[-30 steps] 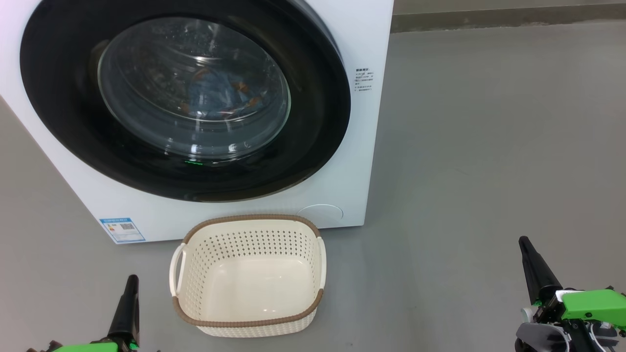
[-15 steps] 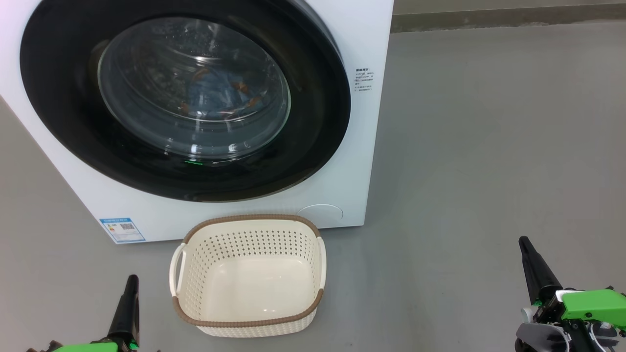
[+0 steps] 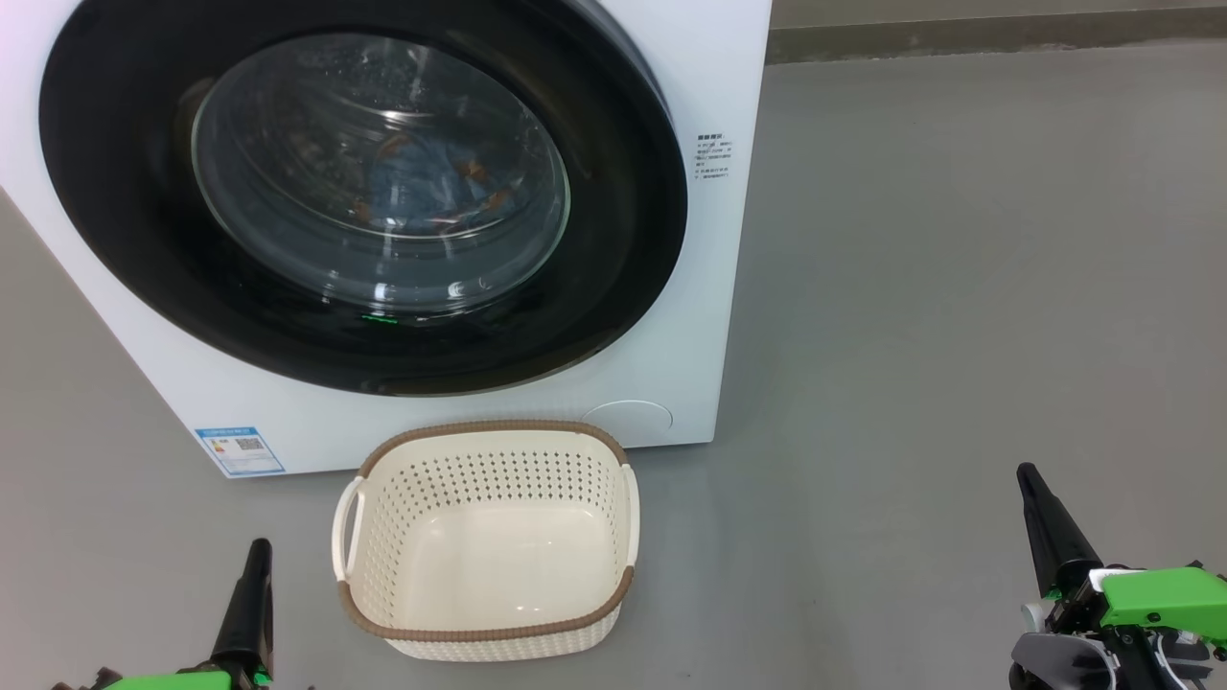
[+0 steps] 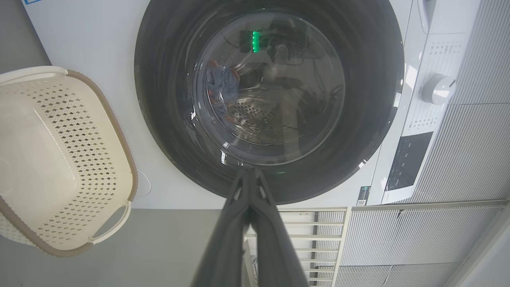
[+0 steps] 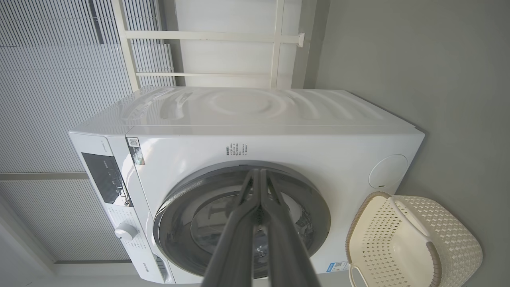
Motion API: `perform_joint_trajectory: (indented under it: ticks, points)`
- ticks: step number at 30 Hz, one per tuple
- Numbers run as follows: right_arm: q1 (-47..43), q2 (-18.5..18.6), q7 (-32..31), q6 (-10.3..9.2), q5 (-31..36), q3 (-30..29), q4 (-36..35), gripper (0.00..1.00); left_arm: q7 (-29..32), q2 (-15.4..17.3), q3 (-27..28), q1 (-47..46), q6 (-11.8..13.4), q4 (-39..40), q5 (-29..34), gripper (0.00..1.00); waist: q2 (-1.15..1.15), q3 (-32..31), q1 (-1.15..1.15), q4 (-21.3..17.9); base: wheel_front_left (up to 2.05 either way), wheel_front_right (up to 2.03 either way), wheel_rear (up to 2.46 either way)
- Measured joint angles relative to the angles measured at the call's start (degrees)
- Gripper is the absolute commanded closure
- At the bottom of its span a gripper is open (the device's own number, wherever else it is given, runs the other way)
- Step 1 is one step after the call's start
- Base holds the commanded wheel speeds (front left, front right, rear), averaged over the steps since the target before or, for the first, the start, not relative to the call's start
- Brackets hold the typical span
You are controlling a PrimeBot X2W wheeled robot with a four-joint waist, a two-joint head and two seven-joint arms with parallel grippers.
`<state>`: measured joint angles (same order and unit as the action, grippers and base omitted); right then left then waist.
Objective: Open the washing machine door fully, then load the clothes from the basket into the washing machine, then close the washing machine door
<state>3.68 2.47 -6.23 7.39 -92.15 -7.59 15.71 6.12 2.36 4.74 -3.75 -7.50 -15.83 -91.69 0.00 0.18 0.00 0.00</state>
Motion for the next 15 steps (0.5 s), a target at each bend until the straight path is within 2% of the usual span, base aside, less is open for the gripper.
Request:
perform_joint_trajectory:
  ticks: [15]
  points:
    - [0.0, 0.0, 0.0, 0.00, 0.0, 0.0, 0.0, 1.00, 0.0, 0.0, 0.0, 0.0, 0.0, 0.0, 0.0, 1.00, 0.00, 0.0, 0.00, 0.0, 0.00, 0.00, 0.00]
